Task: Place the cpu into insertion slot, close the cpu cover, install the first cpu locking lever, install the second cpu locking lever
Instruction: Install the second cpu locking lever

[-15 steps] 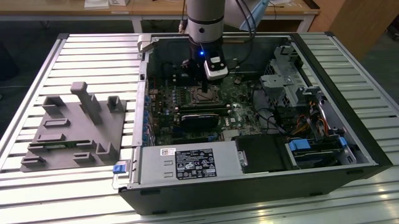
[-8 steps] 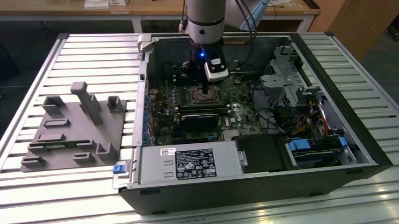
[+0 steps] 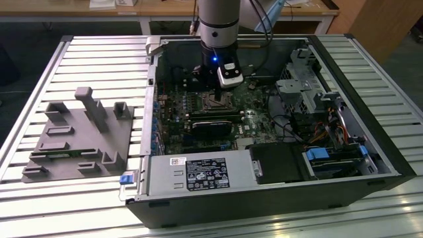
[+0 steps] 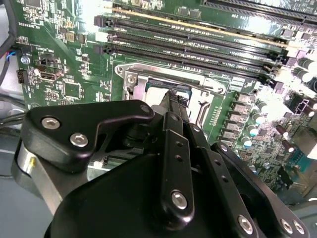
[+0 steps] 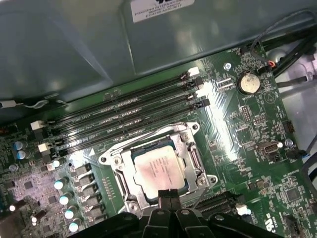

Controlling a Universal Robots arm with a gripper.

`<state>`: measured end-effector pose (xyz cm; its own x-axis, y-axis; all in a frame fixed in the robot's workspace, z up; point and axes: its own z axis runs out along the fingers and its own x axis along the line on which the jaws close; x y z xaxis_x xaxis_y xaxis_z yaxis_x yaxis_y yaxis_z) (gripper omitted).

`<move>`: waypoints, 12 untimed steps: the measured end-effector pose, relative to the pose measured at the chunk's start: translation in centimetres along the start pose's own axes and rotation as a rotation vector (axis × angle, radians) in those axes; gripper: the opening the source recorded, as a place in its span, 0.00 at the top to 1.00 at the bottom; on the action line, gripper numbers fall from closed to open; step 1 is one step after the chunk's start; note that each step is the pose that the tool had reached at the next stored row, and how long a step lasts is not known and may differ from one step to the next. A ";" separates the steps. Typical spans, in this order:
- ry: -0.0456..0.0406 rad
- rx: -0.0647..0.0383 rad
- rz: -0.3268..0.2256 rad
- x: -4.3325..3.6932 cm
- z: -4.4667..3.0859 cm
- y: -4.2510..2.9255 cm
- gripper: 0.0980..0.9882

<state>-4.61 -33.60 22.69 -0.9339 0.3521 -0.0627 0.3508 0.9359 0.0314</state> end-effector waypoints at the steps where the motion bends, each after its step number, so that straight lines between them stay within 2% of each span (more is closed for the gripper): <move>1: 0.0000 0.000 0.000 -0.01 -0.11 0.00 0.99; 8: 0.0000 0.000 0.000 -0.07 -1.08 0.03 0.99; 12: 0.0000 0.000 0.000 -0.08 -1.13 0.04 0.99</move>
<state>-4.61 -33.60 23.83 -0.9339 0.3521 -0.0627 0.3507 0.9359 0.0316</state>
